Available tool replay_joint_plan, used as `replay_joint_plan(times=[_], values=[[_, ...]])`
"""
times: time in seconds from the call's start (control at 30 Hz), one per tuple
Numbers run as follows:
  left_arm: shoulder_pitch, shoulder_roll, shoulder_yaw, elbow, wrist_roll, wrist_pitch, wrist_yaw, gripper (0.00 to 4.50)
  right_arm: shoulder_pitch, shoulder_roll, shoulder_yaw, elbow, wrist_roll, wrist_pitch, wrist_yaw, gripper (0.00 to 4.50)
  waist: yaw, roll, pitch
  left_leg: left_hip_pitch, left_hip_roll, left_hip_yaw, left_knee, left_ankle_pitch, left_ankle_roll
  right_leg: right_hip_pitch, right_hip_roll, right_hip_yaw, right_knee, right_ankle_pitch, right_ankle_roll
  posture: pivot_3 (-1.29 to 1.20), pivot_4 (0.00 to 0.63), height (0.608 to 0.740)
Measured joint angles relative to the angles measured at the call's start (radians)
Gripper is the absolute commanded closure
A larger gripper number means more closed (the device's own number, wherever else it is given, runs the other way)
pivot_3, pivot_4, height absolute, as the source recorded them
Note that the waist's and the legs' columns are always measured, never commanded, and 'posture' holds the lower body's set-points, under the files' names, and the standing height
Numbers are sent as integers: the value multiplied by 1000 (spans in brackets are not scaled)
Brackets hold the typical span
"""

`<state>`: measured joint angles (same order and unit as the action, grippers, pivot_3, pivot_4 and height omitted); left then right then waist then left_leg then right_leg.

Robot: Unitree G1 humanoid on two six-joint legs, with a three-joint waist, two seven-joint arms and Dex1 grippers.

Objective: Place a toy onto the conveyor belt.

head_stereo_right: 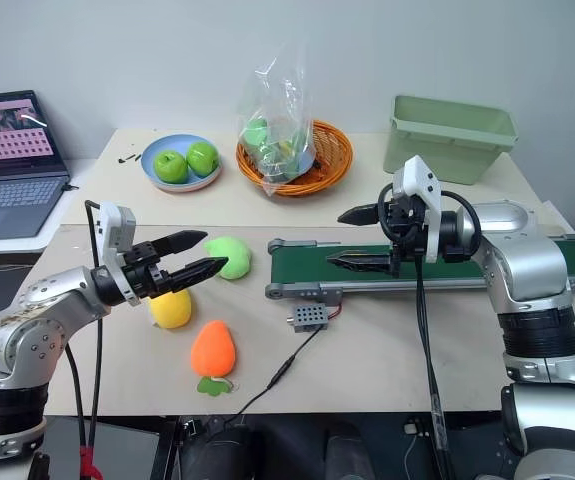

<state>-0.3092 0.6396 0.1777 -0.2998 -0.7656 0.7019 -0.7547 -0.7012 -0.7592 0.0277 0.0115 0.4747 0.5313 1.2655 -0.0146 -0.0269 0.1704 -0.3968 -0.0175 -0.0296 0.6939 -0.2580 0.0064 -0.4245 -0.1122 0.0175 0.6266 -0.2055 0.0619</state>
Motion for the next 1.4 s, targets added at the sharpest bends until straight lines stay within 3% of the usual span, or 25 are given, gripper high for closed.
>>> replay_joint_plan(times=[0.23, 0.4, 0.63, 0.8, 0.97, 1.4], values=[[50, 11, 101, -18, -55, 59, 66, 57, -23, 7, 12, 22, -1, 0, 23, 0, -5, 0, 0, 0, 0, -2, -1, 0, 0, -1, 0, 0, 0, 0, 0, 0, 150, 740], [199, 14, 378, -55, -327, 174, 157, 57, -34, 17, 29, 33, -2, 0, 44, 0, -11, 0, 0, 0, 1, -5, -1, 0, 0, -1, 0, 0, -1, 0, 0, 0, 150, 740], [264, -57, 563, 21, -669, 195, 400, 57, -54, 40, 62, 51, -2, 0, 79, 0, 3, 0, 0, 2, 0, -6, -1, -1, 0, 1, -1, 0, 0, 0, 0, 0, 150, 740], [328, -106, 579, 191, -695, 195, 599, 57, -75, 42, 72, 81, -21, -7, 88, 0, 0, 0, 0, 4, 0, -5, -3, -1, 0, 1, -1, 1, -1, 0, 0, 0, 150, 740], [324, -161, 564, 284, -742, 196, 691, 57, -76, 46, 79, 94, -29, -12, 91, 0, 5, -1, 1, 4, 0, -5, -3, 0, -1, 1, -1, 0, 0, 0, -1, 0, 150, 740], [221, -203, 429, 474, -665, 217, 703, 57, -72, 21, 72, 70, -38, -17, 79, 0, 0, -1, 1, 4, -1, -5, -3, -1, -1, 1, -1, 1, -1, 0, -1, 0, 150, 740]])
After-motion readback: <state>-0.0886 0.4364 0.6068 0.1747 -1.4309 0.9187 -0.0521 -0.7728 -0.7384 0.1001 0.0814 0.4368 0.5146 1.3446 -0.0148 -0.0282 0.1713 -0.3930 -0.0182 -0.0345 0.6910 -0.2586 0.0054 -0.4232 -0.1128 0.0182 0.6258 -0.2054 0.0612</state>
